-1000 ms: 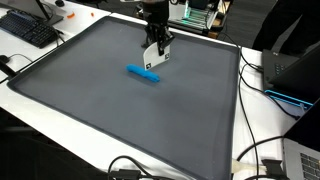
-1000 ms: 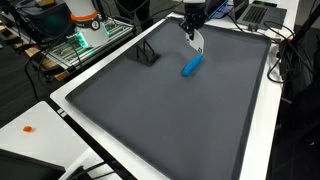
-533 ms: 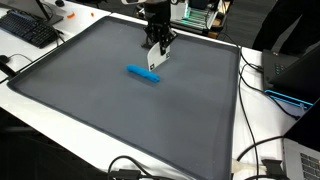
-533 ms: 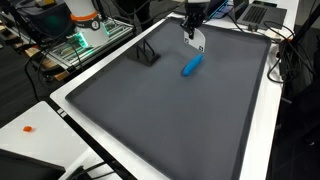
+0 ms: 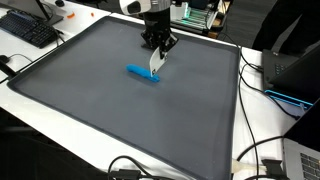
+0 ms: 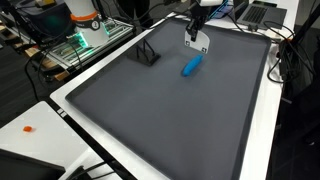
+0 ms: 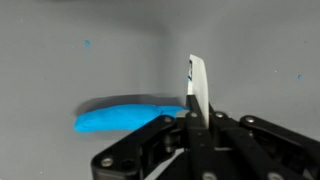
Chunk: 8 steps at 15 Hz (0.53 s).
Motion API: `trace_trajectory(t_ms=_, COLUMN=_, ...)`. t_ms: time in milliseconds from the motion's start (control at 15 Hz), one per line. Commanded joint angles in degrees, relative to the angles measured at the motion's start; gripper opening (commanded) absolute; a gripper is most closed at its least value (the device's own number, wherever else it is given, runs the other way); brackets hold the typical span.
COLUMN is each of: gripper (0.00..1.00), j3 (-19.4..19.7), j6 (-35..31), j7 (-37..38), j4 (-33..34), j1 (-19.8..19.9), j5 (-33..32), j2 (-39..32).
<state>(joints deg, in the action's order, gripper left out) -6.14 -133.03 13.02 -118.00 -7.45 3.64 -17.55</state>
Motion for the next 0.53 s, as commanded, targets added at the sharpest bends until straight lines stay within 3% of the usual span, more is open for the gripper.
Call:
trace_trajectory(t_ms=0, gripper=0.01, j3=0.89, j6=2.26, j7=-0.41, j4=3.81, j1=-1.12, j5=-2.92, j2=-3.31)
trace_trajectory(t_ms=467, gripper=0.01, j3=2.33, j6=1.06, j7=-0.1, j4=6.67, j1=-2.38, j5=-8.56, j2=-6.51)
